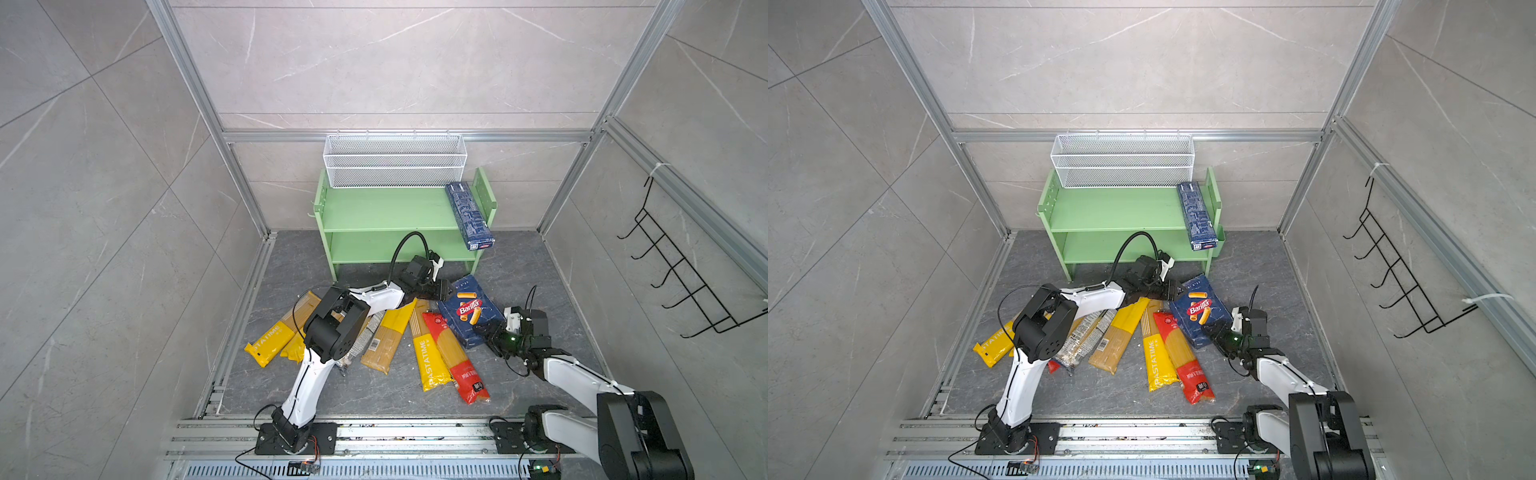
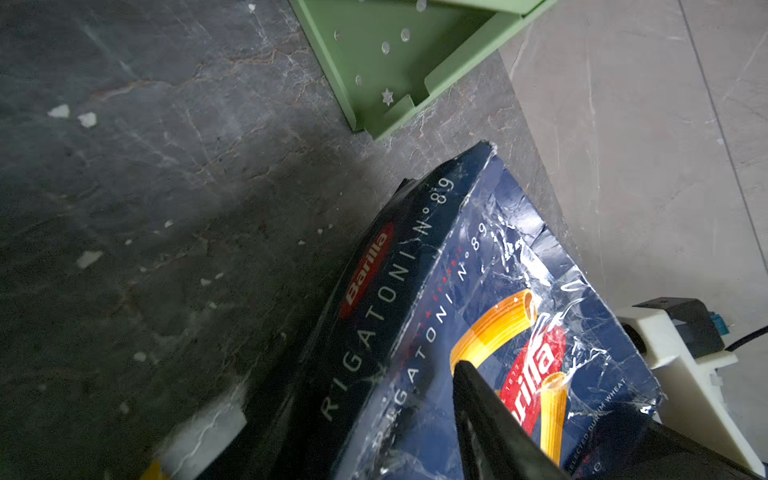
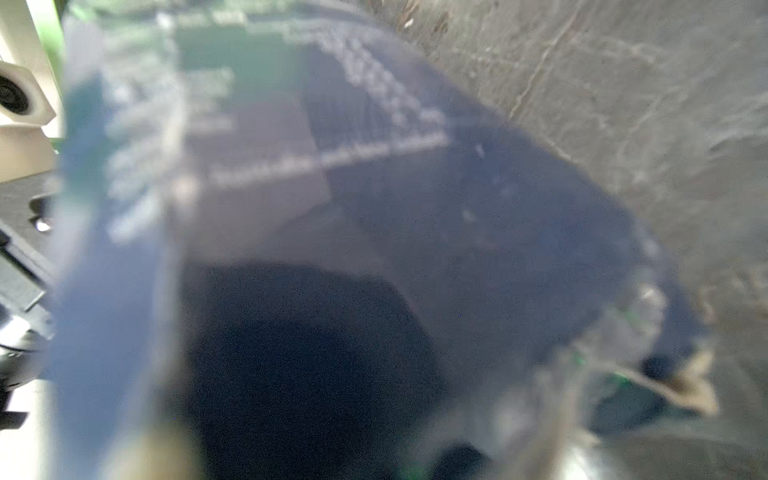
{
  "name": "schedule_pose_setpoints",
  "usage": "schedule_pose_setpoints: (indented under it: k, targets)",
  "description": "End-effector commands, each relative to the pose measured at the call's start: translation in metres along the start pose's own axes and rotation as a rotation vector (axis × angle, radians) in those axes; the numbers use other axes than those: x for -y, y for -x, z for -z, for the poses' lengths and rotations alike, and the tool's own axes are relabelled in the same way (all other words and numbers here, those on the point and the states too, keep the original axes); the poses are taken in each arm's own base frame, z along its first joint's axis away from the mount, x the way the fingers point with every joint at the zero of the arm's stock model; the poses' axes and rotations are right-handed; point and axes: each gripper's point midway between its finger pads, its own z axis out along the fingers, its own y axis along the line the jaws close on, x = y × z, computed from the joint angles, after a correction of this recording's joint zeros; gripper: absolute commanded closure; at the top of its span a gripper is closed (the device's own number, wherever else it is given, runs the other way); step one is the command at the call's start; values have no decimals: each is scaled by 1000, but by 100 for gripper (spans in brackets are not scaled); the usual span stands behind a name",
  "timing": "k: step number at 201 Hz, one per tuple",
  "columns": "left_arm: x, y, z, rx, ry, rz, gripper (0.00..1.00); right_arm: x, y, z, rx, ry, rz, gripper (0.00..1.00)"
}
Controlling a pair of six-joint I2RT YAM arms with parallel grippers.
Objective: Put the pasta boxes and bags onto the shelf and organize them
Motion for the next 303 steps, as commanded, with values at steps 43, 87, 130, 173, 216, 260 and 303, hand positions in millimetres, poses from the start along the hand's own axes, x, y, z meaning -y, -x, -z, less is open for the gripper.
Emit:
schedule_pose_setpoints:
  k: [43, 87, 130, 173, 216, 260, 303]
  targets:
    - [47, -16, 47, -108, -8, -45, 38, -21, 2, -3, -29, 128, -19, 88]
    - [41, 13, 83, -32, 58, -44, 32, -26, 6, -2, -52, 198, -65, 91]
    - [41, 19, 111, 4, 120, -62, 31, -34, 7, 10, -56, 206, -39, 92]
    - [33, 9, 124, 2, 169, -49, 31, -38, 5, 19, -62, 232, -38, 94]
    - [25, -1, 134, 5, 208, -37, 31, -41, 3, 24, -75, 281, -61, 95]
    - [17, -6, 134, 5, 236, -12, 31, -48, 0, 34, -82, 323, -55, 97]
    - [17, -6, 139, 19, 241, -6, 31, -63, -1, 49, -82, 361, -21, 99]
